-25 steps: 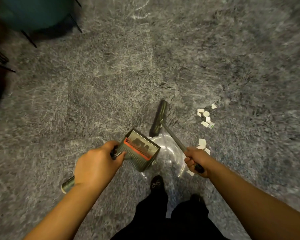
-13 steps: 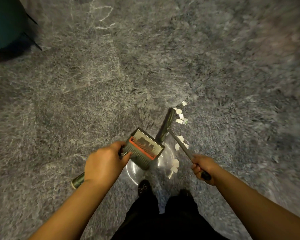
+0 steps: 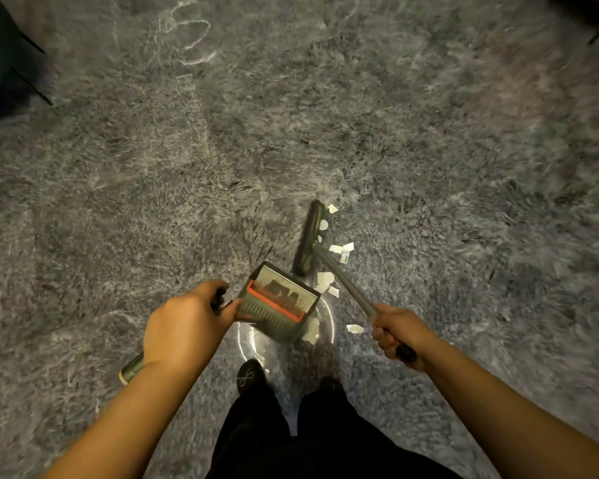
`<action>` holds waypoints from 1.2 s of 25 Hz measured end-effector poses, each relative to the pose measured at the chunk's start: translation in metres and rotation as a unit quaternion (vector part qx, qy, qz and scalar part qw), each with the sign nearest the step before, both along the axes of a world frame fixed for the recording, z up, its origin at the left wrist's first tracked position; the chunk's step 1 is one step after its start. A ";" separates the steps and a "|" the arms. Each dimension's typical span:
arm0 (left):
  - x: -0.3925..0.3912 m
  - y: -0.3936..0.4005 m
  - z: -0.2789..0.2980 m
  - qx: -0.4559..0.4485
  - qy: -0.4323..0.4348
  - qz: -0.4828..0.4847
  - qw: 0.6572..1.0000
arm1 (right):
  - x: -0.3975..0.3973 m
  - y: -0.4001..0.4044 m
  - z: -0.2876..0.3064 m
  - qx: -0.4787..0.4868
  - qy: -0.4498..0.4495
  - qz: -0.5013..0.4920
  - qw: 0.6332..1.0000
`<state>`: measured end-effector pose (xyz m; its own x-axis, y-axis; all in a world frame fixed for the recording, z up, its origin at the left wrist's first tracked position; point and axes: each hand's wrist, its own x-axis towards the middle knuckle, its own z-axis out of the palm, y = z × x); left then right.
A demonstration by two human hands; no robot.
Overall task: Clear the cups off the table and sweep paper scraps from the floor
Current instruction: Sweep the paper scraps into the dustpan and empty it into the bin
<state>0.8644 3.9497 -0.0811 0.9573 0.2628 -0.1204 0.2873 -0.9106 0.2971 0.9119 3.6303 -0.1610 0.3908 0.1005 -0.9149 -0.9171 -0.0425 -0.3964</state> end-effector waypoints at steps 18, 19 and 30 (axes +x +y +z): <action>0.110 -0.031 0.004 0.003 -0.033 0.024 0.999 | 0.189 -0.036 -0.011 -0.188 -0.138 0.186 0.954; 0.117 -0.036 0.004 0.004 -0.032 0.039 0.999 | 0.207 -0.041 -0.015 -0.193 -0.134 0.209 0.949; 0.132 -0.146 0.017 0.017 0.021 0.263 0.964 | 0.361 -0.088 -0.044 -0.199 -0.099 0.469 0.855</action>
<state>0.9963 3.8033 -0.0645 0.6843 0.7158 -0.1391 0.7240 -0.6442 0.2467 1.2730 3.5422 -0.2047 0.4593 0.1513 -0.8753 -0.3227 -0.8896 -0.3231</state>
